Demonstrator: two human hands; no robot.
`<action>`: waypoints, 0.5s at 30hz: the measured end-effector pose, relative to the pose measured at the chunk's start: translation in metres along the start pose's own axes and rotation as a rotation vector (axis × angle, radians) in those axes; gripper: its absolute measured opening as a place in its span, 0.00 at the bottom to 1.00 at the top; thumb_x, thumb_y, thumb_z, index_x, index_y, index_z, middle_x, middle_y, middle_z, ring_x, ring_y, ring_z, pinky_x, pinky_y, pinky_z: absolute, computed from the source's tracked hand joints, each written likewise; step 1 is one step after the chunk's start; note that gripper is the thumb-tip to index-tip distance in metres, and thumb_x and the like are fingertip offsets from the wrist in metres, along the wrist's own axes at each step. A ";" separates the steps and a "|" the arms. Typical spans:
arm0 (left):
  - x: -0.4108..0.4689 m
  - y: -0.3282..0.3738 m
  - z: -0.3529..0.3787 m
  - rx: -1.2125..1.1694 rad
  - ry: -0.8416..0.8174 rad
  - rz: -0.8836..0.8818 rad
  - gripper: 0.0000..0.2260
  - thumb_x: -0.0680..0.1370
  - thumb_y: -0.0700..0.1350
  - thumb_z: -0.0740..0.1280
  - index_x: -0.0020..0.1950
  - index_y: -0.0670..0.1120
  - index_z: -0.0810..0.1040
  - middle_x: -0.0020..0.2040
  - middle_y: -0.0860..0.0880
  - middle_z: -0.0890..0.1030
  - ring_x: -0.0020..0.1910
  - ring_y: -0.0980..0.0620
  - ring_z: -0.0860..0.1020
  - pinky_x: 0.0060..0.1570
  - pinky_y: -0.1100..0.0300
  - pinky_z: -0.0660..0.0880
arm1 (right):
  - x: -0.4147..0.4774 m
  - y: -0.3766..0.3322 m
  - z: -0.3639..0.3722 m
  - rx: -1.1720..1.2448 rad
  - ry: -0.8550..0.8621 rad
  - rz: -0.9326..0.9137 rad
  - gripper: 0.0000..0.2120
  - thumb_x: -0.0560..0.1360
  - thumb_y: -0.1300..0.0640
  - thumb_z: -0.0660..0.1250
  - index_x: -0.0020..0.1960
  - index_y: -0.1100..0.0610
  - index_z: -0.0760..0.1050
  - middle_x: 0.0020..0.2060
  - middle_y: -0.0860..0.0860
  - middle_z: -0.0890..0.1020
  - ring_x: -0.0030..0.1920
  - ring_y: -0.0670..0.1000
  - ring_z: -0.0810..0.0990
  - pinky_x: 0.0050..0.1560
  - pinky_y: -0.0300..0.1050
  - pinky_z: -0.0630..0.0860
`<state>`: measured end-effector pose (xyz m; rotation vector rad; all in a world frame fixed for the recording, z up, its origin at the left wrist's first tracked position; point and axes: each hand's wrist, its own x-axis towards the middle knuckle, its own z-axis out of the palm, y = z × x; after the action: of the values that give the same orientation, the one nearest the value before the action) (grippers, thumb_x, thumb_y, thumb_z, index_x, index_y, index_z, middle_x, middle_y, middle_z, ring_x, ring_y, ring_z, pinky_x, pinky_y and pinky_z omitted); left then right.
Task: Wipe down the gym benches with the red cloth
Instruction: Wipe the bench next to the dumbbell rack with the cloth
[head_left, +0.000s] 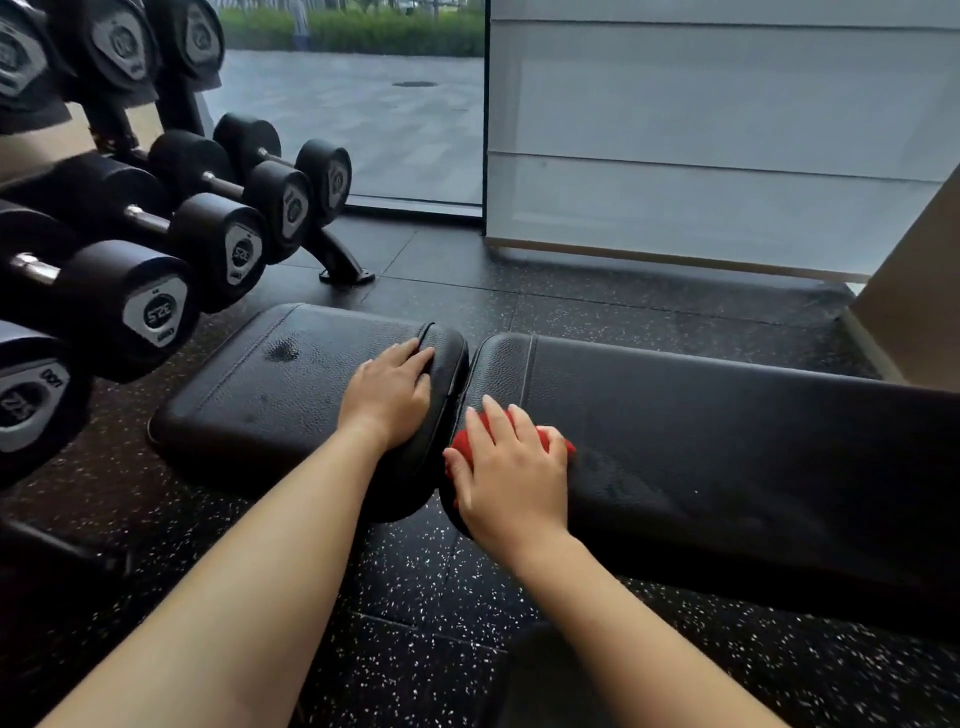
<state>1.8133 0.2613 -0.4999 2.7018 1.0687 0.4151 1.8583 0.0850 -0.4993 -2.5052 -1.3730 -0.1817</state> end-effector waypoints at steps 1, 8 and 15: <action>0.000 0.000 0.000 0.010 -0.007 0.001 0.21 0.81 0.48 0.56 0.74 0.50 0.65 0.76 0.50 0.61 0.75 0.52 0.58 0.72 0.54 0.54 | 0.000 0.000 0.000 0.002 -0.007 0.009 0.25 0.73 0.42 0.52 0.57 0.53 0.80 0.59 0.50 0.80 0.57 0.54 0.79 0.53 0.52 0.74; -0.005 0.015 -0.003 -0.130 -0.117 0.124 0.20 0.81 0.51 0.58 0.73 0.52 0.66 0.76 0.53 0.59 0.76 0.54 0.54 0.73 0.44 0.47 | -0.020 0.051 -0.011 -0.054 -0.002 0.006 0.25 0.75 0.44 0.51 0.61 0.55 0.78 0.62 0.51 0.79 0.60 0.53 0.78 0.54 0.52 0.75; -0.014 0.075 0.019 -0.228 -0.158 0.145 0.21 0.81 0.52 0.57 0.74 0.52 0.63 0.77 0.53 0.58 0.76 0.55 0.53 0.73 0.46 0.45 | 0.006 0.096 -0.028 -0.092 -0.085 0.156 0.27 0.80 0.43 0.43 0.75 0.53 0.58 0.76 0.48 0.58 0.75 0.50 0.56 0.70 0.53 0.55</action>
<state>1.8576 0.1963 -0.4989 2.5659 0.7387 0.3182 1.9431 0.0326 -0.4888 -2.7121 -1.2178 -0.1095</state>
